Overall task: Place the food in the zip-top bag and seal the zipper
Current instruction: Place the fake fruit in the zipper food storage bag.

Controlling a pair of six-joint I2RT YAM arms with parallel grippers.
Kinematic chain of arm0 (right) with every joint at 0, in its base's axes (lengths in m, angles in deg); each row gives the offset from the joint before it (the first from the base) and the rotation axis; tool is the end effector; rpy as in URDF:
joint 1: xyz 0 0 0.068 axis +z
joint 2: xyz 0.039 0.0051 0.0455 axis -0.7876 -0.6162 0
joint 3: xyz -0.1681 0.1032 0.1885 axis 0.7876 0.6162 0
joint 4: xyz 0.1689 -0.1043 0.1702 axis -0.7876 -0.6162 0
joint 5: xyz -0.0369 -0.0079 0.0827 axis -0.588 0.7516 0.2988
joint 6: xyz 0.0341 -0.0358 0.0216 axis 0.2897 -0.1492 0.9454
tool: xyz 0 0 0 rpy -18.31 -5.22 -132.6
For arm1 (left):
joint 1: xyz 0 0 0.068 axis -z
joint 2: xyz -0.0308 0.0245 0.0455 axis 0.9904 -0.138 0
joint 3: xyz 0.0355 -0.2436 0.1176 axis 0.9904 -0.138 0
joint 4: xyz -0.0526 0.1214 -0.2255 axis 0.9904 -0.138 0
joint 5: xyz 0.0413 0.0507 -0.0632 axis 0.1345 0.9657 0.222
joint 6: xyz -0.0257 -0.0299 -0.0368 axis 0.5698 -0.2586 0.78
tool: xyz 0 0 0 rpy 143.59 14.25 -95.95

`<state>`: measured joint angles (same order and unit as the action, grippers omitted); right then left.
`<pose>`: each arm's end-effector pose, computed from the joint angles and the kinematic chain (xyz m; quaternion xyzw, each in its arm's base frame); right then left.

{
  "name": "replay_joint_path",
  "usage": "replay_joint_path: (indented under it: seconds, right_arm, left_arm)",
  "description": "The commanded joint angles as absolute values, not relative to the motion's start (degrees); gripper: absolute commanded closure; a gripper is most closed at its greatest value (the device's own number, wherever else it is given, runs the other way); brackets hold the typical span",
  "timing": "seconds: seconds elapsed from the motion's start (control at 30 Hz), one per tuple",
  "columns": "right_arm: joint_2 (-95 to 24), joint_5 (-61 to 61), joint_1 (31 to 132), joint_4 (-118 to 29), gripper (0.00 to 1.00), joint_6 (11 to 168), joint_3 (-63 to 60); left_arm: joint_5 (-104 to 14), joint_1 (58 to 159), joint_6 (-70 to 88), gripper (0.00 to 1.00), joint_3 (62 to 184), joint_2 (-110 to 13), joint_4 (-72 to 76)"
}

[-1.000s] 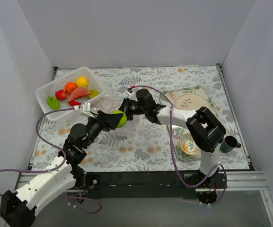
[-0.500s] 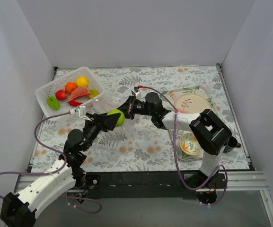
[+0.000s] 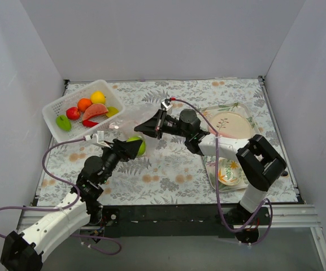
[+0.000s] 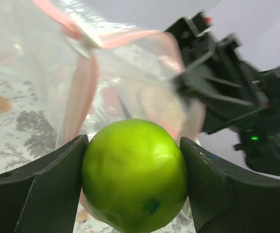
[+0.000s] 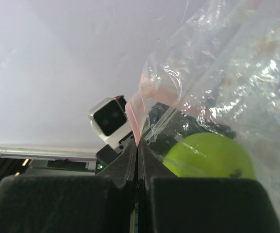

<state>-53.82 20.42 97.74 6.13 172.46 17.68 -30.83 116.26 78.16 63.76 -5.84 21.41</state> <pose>0.2587 0.2898 0.2647 0.0704 0.6630 0.7346 0.1259 0.1322 -0.0853 0.2346 -0.3076 0.6219 -0.5861 0.4186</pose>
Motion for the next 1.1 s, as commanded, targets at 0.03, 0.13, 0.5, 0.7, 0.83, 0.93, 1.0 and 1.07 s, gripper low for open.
replay_joint_path:
  seconds: [0.03, 0.13, 0.5, 0.7, 0.83, 0.93, 1.0, 1.07]
  right_arm:
    - [-49.2, 20.0, 98.6, 4.9, 0.99, 168.5, 14.2]
    - [-48.3, 19.0, 99.3, -1.0, 0.99, 164.2, 12.3]
    - [-47.1, 10.5, 99.0, -30.6, 0.99, 144.8, 2.1]
    - [-50.8, 12.7, 97.9, -33.5, 0.99, 143.6, -3.5]
    - [-54.0, 8.8, 96.9, -40.5, 0.99, 137.2, -9.6]
    - [-57.2, 8.4, 94.3, -48.2, 0.99, 131.4, -17.2]
    - [-58.0, 4.1, 94.1, -56.4, 0.99, 126.5, -25.2]
    - [-58.4, -3.0, 94.1, -61.2, 0.99, 120.5, -29.0]
  left_arm:
    - [-23.2, 115.8, 76.5, 0.83, 66.4, -7.6, 11.2]
    - [-21.9, 115.8, 75.7, 0.80, 71.2, -10.9, 6.4]
    - [-22.5, 115.9, 75.3, 0.12, 85.7, -13.4, -7.5]
    - [-24.4, 115.8, 75.2, 0.05, 89.8, -14.1, -12.5]
    - [-24.4, 115.8, 76.1, 0.10, 92.3, -11.1, -14.9]
    - [-23.4, 115.8, 77.1, 0.14, 97.2, -10.4, -18.7]
    - [-18.6, 115.9, 78.3, 0.16, 101.5, -10.9, -21.6]
    - [-14.4, 115.9, 80.4, 0.19, 105.9, -13.1, -26.9]
